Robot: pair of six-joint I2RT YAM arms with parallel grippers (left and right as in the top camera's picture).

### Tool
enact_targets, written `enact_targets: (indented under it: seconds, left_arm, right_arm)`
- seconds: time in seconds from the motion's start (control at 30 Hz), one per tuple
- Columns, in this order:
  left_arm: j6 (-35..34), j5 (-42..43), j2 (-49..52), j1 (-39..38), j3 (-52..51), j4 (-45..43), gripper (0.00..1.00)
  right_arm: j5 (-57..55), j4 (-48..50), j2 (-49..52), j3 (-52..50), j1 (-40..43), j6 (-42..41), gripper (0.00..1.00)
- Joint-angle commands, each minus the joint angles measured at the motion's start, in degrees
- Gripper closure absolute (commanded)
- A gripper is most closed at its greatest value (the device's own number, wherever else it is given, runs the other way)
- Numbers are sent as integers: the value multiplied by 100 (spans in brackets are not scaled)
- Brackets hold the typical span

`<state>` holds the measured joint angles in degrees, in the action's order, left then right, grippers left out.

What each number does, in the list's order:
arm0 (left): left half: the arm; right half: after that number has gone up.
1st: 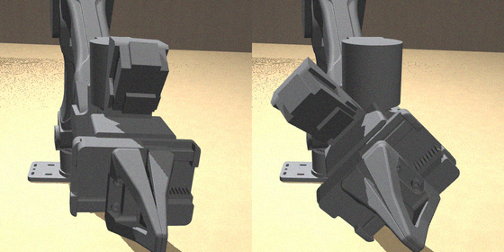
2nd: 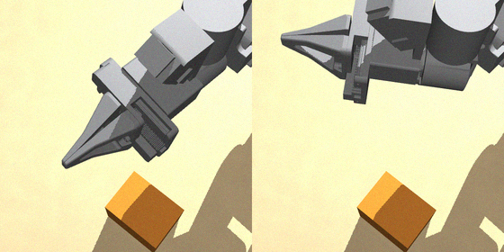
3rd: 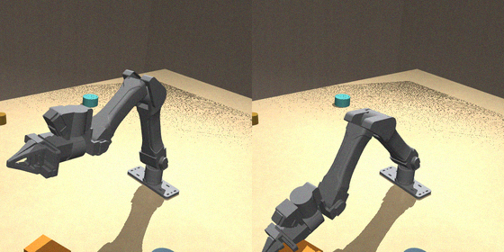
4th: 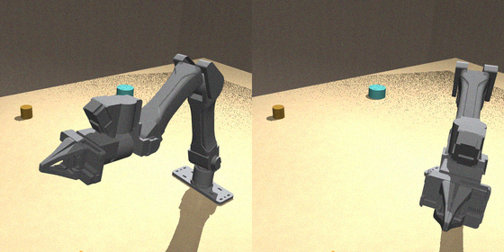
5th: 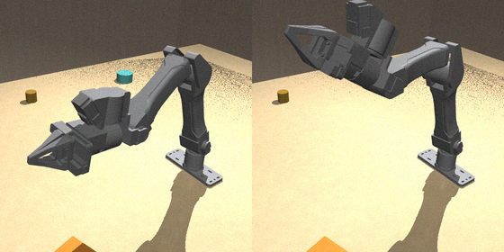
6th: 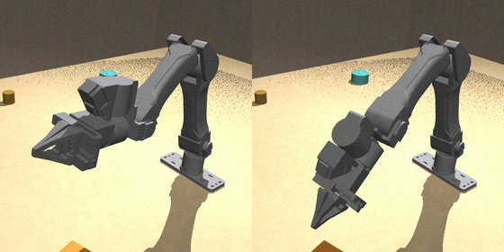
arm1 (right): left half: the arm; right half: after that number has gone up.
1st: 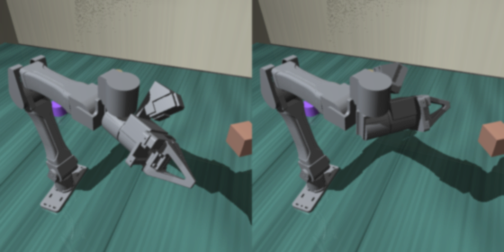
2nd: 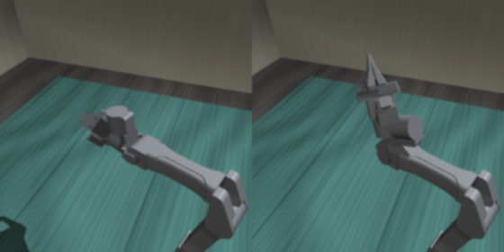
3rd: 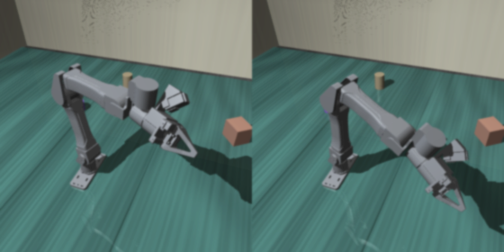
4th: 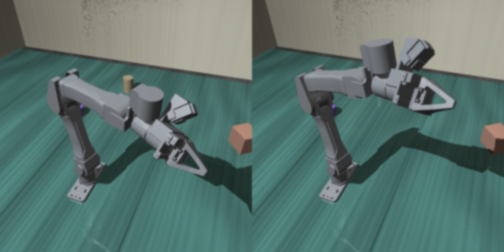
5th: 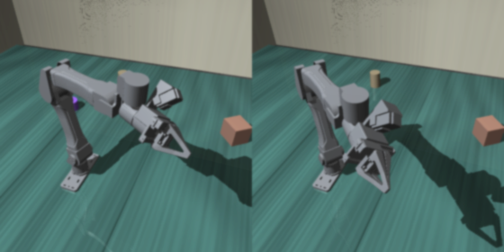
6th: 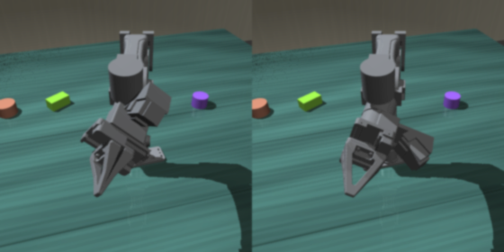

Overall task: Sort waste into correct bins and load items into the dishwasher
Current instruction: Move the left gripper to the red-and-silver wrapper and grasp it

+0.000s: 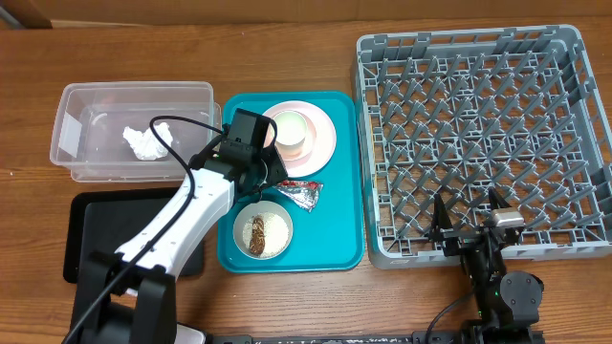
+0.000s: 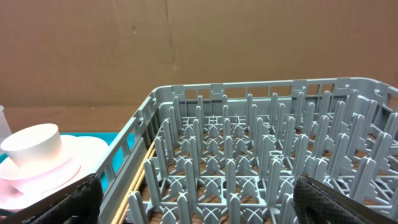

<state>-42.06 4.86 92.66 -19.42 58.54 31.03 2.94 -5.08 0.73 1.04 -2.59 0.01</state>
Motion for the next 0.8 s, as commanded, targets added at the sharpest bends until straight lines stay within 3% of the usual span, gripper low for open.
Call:
enact_targets:
  seconds: [0.0,0.2,0.4,0.6,0.77]
  left_arm:
    - [-264,-83,229,-13,61,-26,59]
    - [-341,-85,503,-13,61,-186,60]
    - [-341,-85,643,-13,61,-280,70]
    - [-339,-81,667,-11,61,-302,96]
    - [-289,-37,533,2,313,-92,96]
  right_arm:
    - [-31,44,-57,-59,42,-24,0]
    - [-31,44,-57,-59,42,-24,0]
    - [-31,44,-57,-59,42,-24,0]
    - [-31,44,-57,-59,42,-24,0]
    - [-31,44,-57,-59,42,-24,0]
